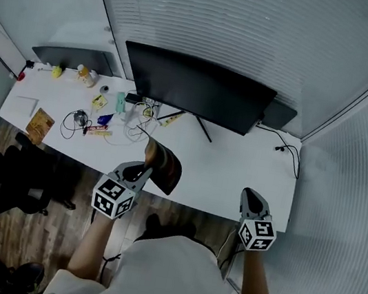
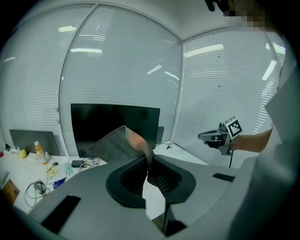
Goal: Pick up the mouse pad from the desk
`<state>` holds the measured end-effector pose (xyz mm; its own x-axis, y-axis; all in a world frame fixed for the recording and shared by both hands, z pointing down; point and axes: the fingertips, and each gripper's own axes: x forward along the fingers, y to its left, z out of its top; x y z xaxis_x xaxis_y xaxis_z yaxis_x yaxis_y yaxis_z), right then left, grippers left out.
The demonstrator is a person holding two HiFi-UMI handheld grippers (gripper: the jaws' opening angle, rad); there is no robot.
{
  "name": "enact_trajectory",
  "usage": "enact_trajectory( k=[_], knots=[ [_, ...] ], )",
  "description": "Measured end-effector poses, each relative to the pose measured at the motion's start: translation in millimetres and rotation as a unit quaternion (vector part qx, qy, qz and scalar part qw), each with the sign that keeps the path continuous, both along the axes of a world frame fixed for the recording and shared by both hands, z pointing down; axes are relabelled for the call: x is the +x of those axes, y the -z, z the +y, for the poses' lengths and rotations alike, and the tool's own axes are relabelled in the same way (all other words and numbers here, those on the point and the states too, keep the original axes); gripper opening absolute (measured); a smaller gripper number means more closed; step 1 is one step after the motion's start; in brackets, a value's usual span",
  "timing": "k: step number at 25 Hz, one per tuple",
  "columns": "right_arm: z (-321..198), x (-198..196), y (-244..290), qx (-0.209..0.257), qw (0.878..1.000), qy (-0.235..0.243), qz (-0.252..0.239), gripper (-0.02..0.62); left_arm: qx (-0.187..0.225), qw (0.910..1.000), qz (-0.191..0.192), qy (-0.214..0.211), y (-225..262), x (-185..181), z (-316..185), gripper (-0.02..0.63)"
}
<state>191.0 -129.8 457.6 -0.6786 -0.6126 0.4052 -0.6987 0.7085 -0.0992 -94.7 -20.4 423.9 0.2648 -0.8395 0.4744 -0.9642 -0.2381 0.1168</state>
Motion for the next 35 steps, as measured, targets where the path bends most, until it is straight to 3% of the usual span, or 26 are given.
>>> enact_trajectory(
  k=[6, 14, 35],
  knots=[
    [6, -20, 27, 0.043, 0.999, -0.007, -0.003, 0.035, 0.05, 0.9983, -0.026, 0.014, 28, -32, 0, 0.038],
    [3, -37, 67, 0.095, 0.995, -0.027, -0.018, 0.035, 0.106, 0.9936, -0.031, 0.025, 53, -56, -11, 0.038],
    [3, -42, 72, 0.096, 0.994, -0.029, -0.029, 0.034, 0.105, 0.994, -0.022, 0.016, 47, -52, -20, 0.038]
  ],
)
